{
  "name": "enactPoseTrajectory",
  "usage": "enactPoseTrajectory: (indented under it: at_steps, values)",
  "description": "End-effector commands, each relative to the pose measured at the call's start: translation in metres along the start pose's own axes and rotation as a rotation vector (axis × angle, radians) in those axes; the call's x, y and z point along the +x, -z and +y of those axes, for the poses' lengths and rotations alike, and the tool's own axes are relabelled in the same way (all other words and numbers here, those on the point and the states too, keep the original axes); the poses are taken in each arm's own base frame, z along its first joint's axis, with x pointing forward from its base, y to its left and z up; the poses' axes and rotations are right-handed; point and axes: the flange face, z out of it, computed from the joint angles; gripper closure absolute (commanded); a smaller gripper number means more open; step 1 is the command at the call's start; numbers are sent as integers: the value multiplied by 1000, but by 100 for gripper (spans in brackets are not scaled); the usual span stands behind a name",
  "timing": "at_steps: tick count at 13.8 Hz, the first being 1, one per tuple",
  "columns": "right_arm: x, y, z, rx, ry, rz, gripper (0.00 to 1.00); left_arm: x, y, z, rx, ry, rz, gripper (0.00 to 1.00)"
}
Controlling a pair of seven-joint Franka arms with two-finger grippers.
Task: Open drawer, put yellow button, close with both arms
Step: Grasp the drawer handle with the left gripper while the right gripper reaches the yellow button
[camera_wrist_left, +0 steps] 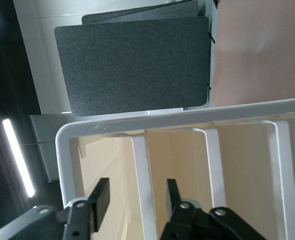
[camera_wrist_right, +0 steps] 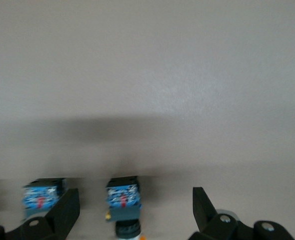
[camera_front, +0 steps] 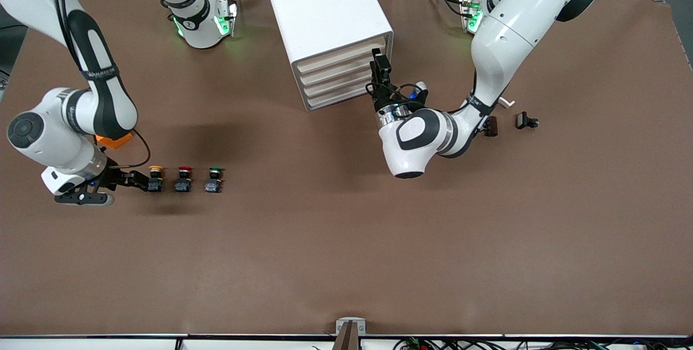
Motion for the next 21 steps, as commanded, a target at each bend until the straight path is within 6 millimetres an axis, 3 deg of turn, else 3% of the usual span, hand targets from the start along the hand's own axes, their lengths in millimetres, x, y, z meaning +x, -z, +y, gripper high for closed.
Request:
enactPoseTrajectory:
  at_steps: [1, 6, 12, 18, 19, 21]
  values:
    - [2, -18, -4, 13, 17, 3, 0, -5, -6, 4, 32, 39, 5, 55]
    - [-7, -35, -11, 17, 29, -27, 0, -12, -20, 13, 48, 47, 26, 67]
    - [-22, -50, -15, 23, 30, -62, 0, -14, -24, 13, 49, 68, 33, 98]
    - [-26, -61, -17, 25, 35, -80, 0, -11, -17, 12, 46, 69, 22, 100]
    - [-26, -60, -18, 25, 36, -78, 8, -10, -15, 11, 46, 70, 20, 100]
    - [-24, -60, -23, 25, 44, -78, 40, -3, -4, 11, 39, 71, 1, 100]
